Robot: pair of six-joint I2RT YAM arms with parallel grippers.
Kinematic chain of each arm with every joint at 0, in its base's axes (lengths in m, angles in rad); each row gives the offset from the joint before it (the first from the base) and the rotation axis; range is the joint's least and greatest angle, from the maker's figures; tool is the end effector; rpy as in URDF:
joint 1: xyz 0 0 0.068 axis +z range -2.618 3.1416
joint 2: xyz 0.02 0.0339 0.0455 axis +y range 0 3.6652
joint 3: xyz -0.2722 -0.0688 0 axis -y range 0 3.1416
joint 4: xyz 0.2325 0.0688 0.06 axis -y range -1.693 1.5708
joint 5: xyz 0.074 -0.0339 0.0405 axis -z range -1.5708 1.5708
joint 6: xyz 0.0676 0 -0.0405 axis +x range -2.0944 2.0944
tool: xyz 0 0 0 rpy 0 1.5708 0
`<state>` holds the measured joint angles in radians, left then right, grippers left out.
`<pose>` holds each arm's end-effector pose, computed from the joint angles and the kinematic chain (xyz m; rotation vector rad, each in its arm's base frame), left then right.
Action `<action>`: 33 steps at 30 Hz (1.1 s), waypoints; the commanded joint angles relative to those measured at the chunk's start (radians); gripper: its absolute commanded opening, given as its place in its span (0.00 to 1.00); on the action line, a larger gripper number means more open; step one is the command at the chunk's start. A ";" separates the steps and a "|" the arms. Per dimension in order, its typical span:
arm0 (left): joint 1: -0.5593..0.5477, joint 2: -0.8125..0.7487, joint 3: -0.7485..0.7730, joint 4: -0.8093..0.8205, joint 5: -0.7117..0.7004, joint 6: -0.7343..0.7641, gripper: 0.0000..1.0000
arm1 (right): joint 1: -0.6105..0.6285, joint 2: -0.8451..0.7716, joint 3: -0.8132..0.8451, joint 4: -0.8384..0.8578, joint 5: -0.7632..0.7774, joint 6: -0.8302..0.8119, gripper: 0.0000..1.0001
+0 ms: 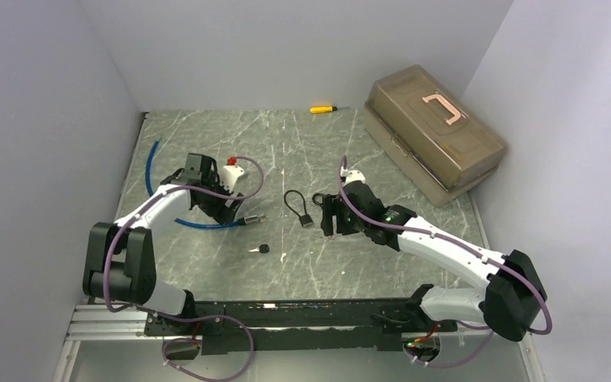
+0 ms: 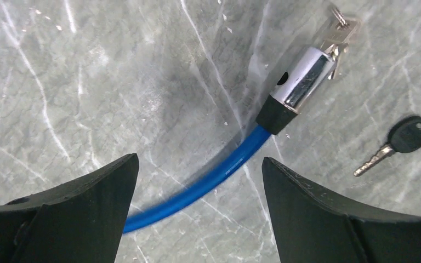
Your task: Unlock with the key
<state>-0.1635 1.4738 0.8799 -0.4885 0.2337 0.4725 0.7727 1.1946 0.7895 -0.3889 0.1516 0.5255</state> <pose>0.2791 -0.0619 0.1806 0.8912 2.4624 -0.2032 0.1905 0.1714 0.2297 -0.2217 2.3892 0.4481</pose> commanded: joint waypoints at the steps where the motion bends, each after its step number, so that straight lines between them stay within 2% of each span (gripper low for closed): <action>1: 0.031 -0.069 0.073 -0.076 0.074 -0.023 0.88 | -0.015 0.029 0.064 -0.001 0.028 -0.019 0.77; 10: 0.039 -0.193 0.234 -0.310 0.246 0.042 0.87 | -0.124 0.249 0.203 0.017 0.058 -0.055 0.80; 19: 0.033 -0.278 0.237 -0.423 0.303 0.070 0.84 | -0.142 0.520 0.334 0.011 0.132 -0.049 0.78; 33: 0.033 -0.286 0.237 -0.466 0.341 0.125 0.82 | -0.142 0.607 0.390 0.025 0.164 -0.039 0.72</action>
<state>-0.1280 1.2068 1.1038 -0.9394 0.5270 0.5621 0.6338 1.7874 1.1442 -0.3901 0.2874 0.4801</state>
